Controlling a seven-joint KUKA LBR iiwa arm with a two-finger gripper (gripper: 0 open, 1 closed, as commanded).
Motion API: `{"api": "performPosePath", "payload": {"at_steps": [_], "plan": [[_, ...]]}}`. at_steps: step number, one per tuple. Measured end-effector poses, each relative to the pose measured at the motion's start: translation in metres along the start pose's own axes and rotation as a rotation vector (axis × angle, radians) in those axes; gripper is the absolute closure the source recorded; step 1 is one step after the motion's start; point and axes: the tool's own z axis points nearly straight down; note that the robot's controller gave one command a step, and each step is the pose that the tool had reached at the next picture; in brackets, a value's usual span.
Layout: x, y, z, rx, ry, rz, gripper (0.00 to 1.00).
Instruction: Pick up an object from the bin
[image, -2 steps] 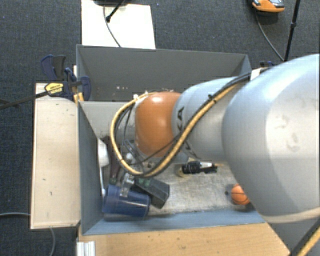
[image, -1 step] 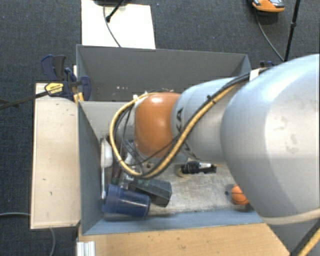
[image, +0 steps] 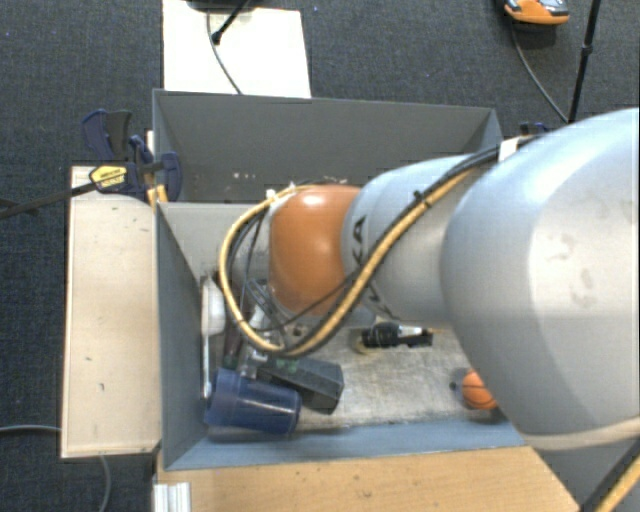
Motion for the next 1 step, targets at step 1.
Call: {"api": "performPosePath", "payload": {"at_steps": [1], "plan": [[0.0001, 0.0, 0.0, 0.0, 0.0, 0.004, 1.0]]}}
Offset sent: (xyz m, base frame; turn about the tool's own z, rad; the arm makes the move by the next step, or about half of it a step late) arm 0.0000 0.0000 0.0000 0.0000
